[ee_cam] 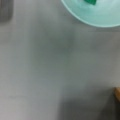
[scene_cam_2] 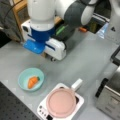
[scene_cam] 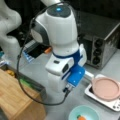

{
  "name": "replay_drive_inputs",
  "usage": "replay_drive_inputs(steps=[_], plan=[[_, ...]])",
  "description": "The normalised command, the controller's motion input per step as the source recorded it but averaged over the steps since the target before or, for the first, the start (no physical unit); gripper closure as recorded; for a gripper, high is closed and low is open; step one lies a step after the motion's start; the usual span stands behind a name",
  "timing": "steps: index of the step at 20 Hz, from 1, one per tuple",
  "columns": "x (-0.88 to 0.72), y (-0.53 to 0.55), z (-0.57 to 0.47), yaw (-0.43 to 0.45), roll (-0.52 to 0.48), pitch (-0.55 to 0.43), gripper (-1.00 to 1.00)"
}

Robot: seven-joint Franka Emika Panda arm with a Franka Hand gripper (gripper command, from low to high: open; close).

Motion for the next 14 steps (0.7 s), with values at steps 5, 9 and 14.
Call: replay_drive_inputs(steps=[5,9,14], plan=[[0.66,-0.17,-0.14,-0.037,0.04,0.154,-1.0],[0.56,-0.21,-0.13,-0.017,0.082,0.156,-1.0],[0.41,-0.26,-0.11,0.02,0.106,0.106,-1.0]])
